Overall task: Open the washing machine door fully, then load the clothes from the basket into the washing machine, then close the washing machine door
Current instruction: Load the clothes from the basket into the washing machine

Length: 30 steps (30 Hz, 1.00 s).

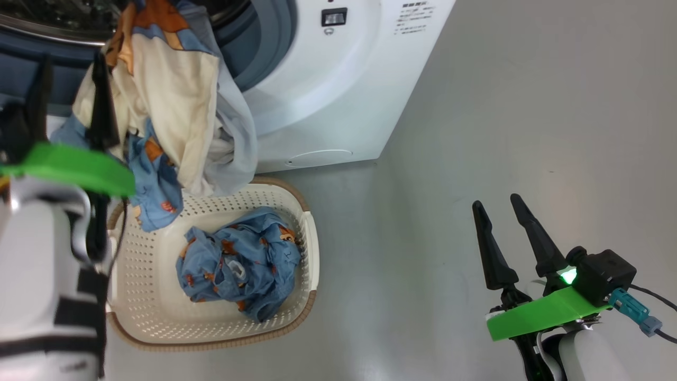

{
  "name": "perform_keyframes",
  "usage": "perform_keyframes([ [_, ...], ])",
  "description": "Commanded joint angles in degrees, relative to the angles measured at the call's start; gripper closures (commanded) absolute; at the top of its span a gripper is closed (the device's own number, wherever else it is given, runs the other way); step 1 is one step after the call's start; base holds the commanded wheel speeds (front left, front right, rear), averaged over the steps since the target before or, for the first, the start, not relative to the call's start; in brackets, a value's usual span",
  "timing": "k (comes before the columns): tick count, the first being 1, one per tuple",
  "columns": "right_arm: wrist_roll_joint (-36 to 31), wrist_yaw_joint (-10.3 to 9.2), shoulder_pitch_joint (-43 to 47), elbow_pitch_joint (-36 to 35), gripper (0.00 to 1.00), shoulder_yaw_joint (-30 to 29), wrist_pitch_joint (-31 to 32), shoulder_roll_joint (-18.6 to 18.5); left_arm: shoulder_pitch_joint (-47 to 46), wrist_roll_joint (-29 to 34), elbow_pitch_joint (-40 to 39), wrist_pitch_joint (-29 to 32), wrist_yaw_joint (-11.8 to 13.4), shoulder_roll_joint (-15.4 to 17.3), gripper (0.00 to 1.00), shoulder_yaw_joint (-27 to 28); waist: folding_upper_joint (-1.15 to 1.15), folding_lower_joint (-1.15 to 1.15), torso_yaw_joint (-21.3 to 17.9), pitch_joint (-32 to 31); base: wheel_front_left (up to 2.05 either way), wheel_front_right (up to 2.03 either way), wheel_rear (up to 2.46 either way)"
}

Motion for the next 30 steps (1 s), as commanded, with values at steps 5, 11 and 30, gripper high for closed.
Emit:
perform_keyframes([
  [5,-0.8,0.16,1.2,-1.7,0.00,1.4,-0.3,0.0,7.9,-0.3,-7.5,-0.3,-0.1,0.4,0.00,3.2,0.00,0.00,0.6,-0.1,0.00,0.00,0.00],
  [11,-1.1,0.16,1.3,-1.8,0.00,1.7,-0.3,0.0,17.8,0.2,-14.3,-0.3,0.0,-2.0,0.00,4.7,0.00,0.00,0.8,-0.4,0.00,0.00,0.00],
  [30,-1.1,0.16,1.3,-1.1,0.00,2.5,-0.3,0.0,39.1,0.6,-27.0,-0.3,2.9,-5.7,0.00,9.6,0.00,0.00,0.8,-0.6,0.00,0.00,0.00],
])
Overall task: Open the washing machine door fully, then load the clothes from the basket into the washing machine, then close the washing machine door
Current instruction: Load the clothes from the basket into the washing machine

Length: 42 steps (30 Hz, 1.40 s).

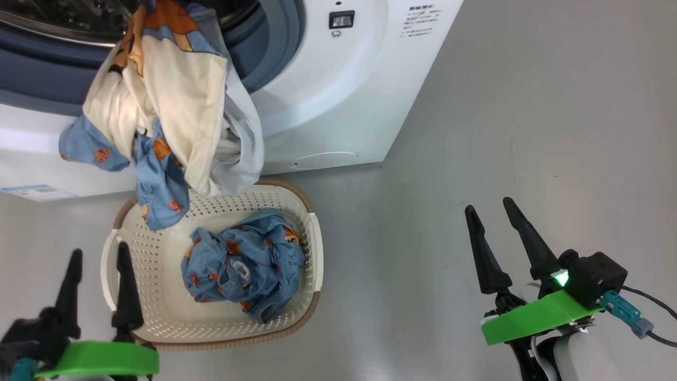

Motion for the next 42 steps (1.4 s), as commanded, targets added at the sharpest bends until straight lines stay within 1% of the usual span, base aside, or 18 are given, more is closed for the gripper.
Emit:
perform_keyframes([
  [1,-0.1,0.16,1.0,-1.1,0.00,1.5,-0.3,0.0,1.2,0.0,-1.7,-0.3,0.4,0.7,0.00,1.4,0.00,0.00,0.0,0.0,0.00,0.00,0.00],
  [4,-0.2,0.16,1.0,-1.0,0.00,1.4,-0.3,0.0,2.0,-1.3,-2.0,-0.3,1.5,0.7,0.00,0.3,0.00,0.00,0.1,-0.1,0.00,0.00,0.00],
  [8,-0.2,0.16,0.9,-0.9,0.00,1.5,-0.3,0.0,2.1,-1.7,-2.0,-0.3,2.2,0.7,0.00,-0.3,0.00,0.00,-0.1,-0.1,0.00,0.00,0.00],
  [15,-0.1,0.16,0.8,-0.9,0.00,1.4,-0.3,0.0,0.8,-1.9,-1.8,-0.3,2.3,0.7,0.00,-2.2,0.00,0.00,-0.3,0.2,0.00,0.00,0.00],
  [23,0.1,0.16,0.2,-0.7,0.00,1.9,-0.3,0.0,-4.2,-1.5,1.2,-0.3,1.0,0.7,0.00,-4.2,0.00,0.00,-0.9,0.9,0.00,0.00,0.00],
  [28,0.2,0.16,-0.2,-0.7,0.00,2.1,-0.3,0.0,-8.2,-1.8,4.6,-0.3,-0.2,0.7,0.00,-4.9,0.00,0.00,-1.7,1.8,0.00,0.00,0.00],
  [33,0.4,0.16,-0.3,-0.7,0.00,2.0,-0.3,0.0,-11.7,-3.3,7.9,-0.3,-1.0,0.7,0.00,-5.5,0.00,0.00,-2.5,2.9,0.00,0.00,0.00],
  [36,0.5,0.16,-0.7,-0.8,0.00,2.0,-0.3,0.0,-14.7,-2.5,11.3,-0.3,-1.6,0.7,0.00,-6.0,0.00,0.00,-2.9,4.2,0.00,0.00,0.00],
  [42,0.7,0.16,-1.4,-0.8,0.00,2.3,-0.3,0.0,-18.7,-2.3,14.2,-0.3,-2.4,0.7,0.00,-6.1,0.00,0.00,-3.7,6.0,0.00,0.00,0.00],
])
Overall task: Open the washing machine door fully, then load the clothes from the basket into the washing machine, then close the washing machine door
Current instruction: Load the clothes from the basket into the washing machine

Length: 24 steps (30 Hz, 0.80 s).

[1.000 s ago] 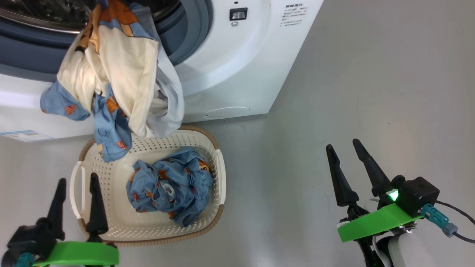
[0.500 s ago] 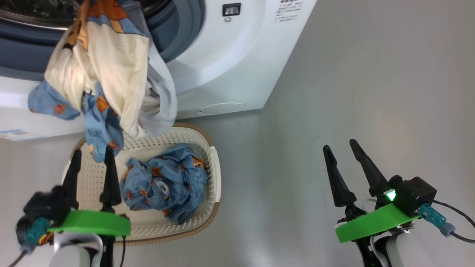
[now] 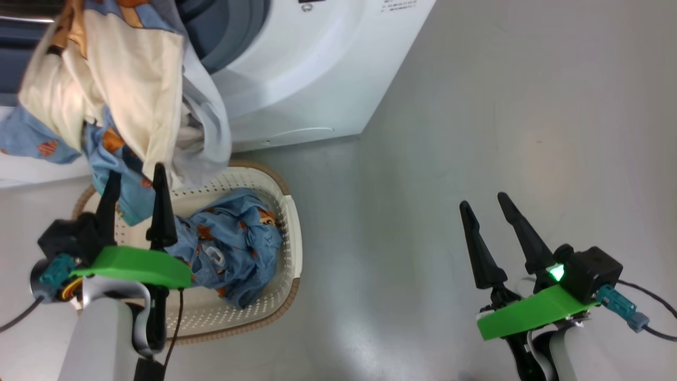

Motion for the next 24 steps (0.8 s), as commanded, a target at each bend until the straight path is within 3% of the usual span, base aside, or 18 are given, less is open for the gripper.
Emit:
perform_keyframes([
  [1,0.6,0.16,-0.6,-1.1,0.00,1.6,-0.3,0.0,-0.9,0.4,-0.5,-0.3,-0.4,0.9,0.00,1.5,0.00,0.00,-0.5,0.8,0.00,0.00,0.00],
  [9,1.0,0.16,-1.0,-1.0,0.00,1.8,-0.3,0.0,-5.8,0.3,4.8,-0.3,-0.8,1.2,0.00,1.4,0.00,0.00,-1.5,2.5,0.00,0.00,0.00],
  [20,2.1,0.16,-1.8,-1.0,0.00,2.3,-0.3,0.0,-15.8,-1.1,14.3,-0.3,-0.5,3.1,0.00,5.3,0.00,0.00,-2.7,4.7,0.00,0.00,0.00],
  [21,2.2,0.16,-1.9,-1.0,0.00,2.3,-0.3,0.0,-16.6,-1.4,15.2,-0.3,-0.5,3.3,0.16,5.8,0.00,0.00,-2.7,4.8,0.00,0.00,0.00],
  [22,2.2,0.16,-1.9,-0.9,0.00,2.3,-0.3,0.0,-17.2,-1.3,16.0,-0.3,-0.6,3.6,0.51,5.9,0.00,0.00,-2.8,4.9,0.00,0.00,0.00],
  [24,2.3,0.16,-2.0,-0.8,0.00,2.3,-0.3,0.0,-18.5,-1.8,17.3,-0.3,-0.6,3.8,1.00,6.9,0.00,0.00,-2.8,4.9,0.00,0.00,0.00],
])
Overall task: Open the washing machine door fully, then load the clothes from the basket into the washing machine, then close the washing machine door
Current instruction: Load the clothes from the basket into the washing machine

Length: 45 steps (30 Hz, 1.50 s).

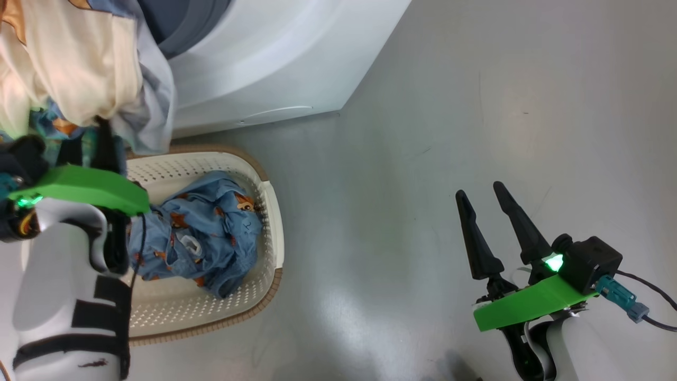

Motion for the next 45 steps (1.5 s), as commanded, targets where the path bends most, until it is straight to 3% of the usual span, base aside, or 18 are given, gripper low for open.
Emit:
perform_keyframes([
  [1,0.6,0.16,0.0,-0.9,0.00,1.5,-0.3,0.0,-0.5,-0.1,-0.9,-0.3,0.2,2.3,1.00,1.6,0.00,0.00,0.0,-0.1,0.00,0.00,0.00],
  [6,0.9,0.16,-0.1,-0.6,0.00,1.2,-0.3,0.0,-0.8,1.2,-1.9,-0.3,0.1,2.6,1.00,3.3,0.00,0.00,0.5,-1.3,0.00,0.00,0.00],
  [15,1.3,0.16,1.1,0.1,0.00,0.7,-0.3,0.0,4.0,6.8,-12.9,-0.3,-0.2,1.4,1.00,2.5,0.00,0.00,2.7,-5.1,0.00,0.00,0.00],
  [19,1.8,0.16,1.4,0.4,0.00,1.2,-0.3,0.0,3.8,8.5,-14.2,-0.3,-0.3,2.3,1.00,1.9,0.00,0.00,2.7,-6.1,0.00,0.00,0.00],
  [25,2.4,0.16,1.3,0.4,0.00,2.3,-0.3,0.0,-2.0,10.2,-10.6,-0.3,-0.4,5.2,1.00,0.3,0.00,0.00,1.5,-5.6,0.00,0.00,0.00],
  [34,3.6,0.16,0.9,0.2,0.00,2.9,-0.3,0.0,-18.1,10.0,0.0,3.4,-0.6,9.6,1.00,-2.7,0.00,0.00,-1.2,-1.7,0.00,0.00,0.00],
  [45,4.6,0.16,-0.1,-0.3,0.00,3.5,-0.3,0.0,-29.2,10.3,8.3,8.6,-0.6,10.6,1.00,-7.0,0.00,0.00,-2.8,3.1,0.00,0.00,0.00],
])
